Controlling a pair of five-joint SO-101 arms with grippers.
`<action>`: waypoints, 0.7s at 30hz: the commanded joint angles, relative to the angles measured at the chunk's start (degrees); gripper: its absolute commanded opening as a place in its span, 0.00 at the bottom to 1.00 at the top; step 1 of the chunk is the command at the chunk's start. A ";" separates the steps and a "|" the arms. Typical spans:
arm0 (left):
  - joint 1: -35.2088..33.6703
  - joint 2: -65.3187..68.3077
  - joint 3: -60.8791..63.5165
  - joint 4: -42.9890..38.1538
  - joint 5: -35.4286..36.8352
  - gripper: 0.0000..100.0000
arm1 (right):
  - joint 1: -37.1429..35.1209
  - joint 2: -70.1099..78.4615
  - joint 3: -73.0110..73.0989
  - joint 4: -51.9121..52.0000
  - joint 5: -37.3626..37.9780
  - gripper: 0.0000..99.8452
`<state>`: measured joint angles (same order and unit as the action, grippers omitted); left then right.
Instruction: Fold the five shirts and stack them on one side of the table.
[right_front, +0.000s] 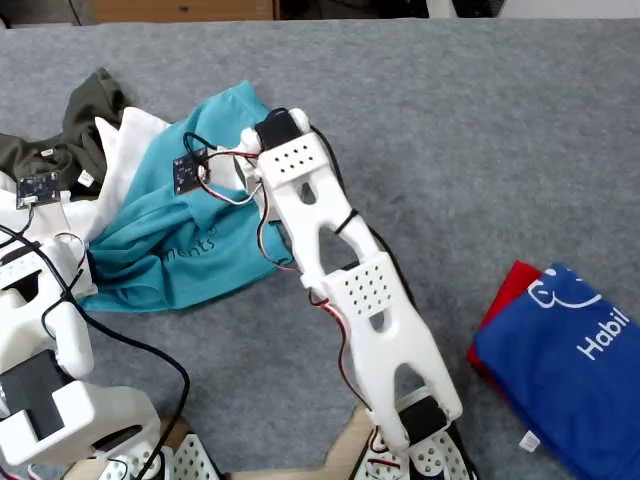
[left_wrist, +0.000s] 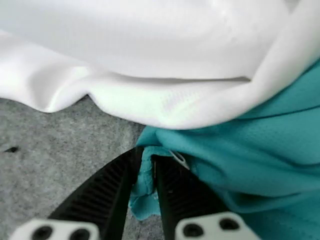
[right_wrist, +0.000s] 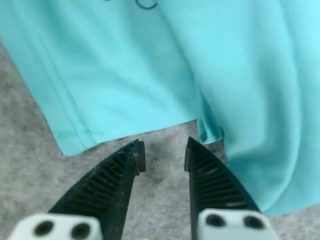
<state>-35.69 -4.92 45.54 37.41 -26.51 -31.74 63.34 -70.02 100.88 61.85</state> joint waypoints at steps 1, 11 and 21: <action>0.44 -1.89 0.00 -0.79 0.44 0.02 | 1.80 -4.00 -2.15 1.23 1.41 0.15; 0.44 -1.89 0.00 -0.79 0.44 0.02 | 0.57 1.01 -2.86 -5.89 0.62 0.15; 0.44 -1.89 0.00 -0.79 0.44 0.02 | 1.80 1.36 -4.35 -11.34 -0.09 0.15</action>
<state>-35.69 -4.92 45.54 37.41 -26.51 -30.86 64.92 -71.87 92.35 62.73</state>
